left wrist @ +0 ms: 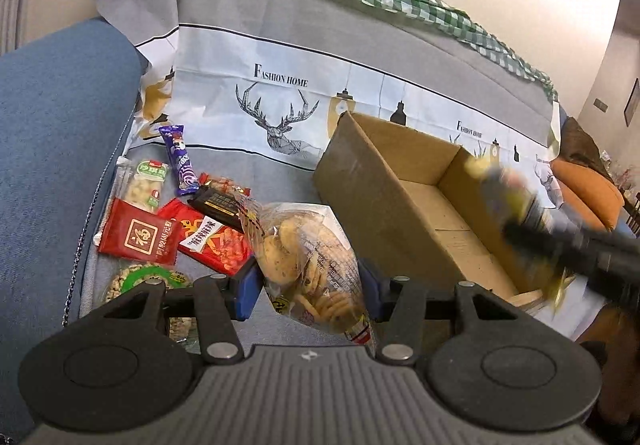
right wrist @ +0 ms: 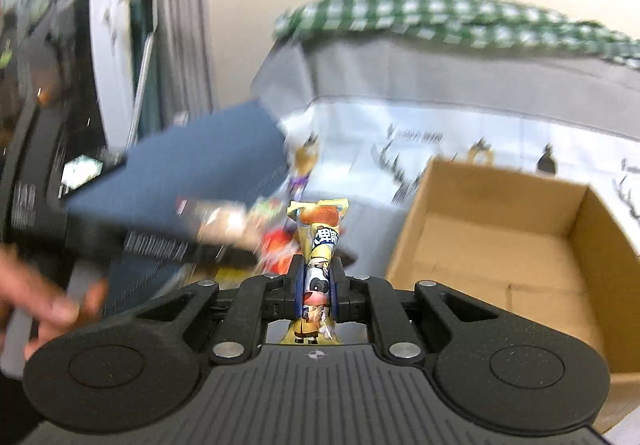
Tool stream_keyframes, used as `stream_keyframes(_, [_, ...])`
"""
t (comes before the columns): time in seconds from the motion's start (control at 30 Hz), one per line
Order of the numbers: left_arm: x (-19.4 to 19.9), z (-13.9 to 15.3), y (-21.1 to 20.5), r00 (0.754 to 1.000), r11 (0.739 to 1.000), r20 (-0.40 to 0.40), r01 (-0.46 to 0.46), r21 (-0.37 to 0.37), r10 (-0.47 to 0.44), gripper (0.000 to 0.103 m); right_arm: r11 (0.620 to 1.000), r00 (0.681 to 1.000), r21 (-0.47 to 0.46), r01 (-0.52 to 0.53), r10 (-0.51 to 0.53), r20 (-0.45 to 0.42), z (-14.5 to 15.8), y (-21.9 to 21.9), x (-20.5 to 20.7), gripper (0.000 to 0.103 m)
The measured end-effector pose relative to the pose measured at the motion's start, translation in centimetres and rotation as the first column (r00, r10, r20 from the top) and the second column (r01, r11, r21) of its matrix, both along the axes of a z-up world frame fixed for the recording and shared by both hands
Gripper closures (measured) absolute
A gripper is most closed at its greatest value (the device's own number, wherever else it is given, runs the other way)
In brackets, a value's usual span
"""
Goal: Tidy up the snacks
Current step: 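Carry the yellow candy bar and cookie bag over the cardboard box with both grippers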
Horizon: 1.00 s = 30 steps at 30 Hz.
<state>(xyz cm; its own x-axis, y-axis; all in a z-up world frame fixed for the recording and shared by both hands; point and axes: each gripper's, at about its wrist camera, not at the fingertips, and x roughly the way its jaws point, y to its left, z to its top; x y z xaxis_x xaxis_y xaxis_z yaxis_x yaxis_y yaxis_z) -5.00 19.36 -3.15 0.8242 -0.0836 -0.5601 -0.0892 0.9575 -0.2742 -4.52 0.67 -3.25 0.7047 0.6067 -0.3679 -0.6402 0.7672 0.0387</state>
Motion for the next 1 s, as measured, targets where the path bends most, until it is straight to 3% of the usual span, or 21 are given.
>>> stream_keyframes(0.2, [0.9,-0.4,-0.1,1.0,1.0,-0.013,0.021,0.002,-0.021,0.047,0.996,0.995,0.026,0.086,-0.087,0.049,0.5,-3.5,4.4,0.091])
stream_keyframes(0.37, [1.9,-0.8,-0.6,0.999,0.999,-0.026,0.035,0.018,-0.035,0.047,0.981,0.983,0.061,0.183,-0.182,-0.027,-2.1,-5.7,6.7,0.091])
stream_keyframes(0.8, [3.5,-1.4,-1.7,0.998,0.998,-0.04,0.056,0.029,-0.055,0.047,0.979,0.981,0.07,0.193,-0.194,0.0,-2.8,-7.4,7.2,0.091])
stream_keyframes(1.0, [3.6,-0.4,-2.3,0.998,0.998,-0.018,0.055,0.017,-0.054,0.047,0.974,0.977,0.081,0.213,-0.213,-0.007,-2.9,-8.1,7.5,0.091])
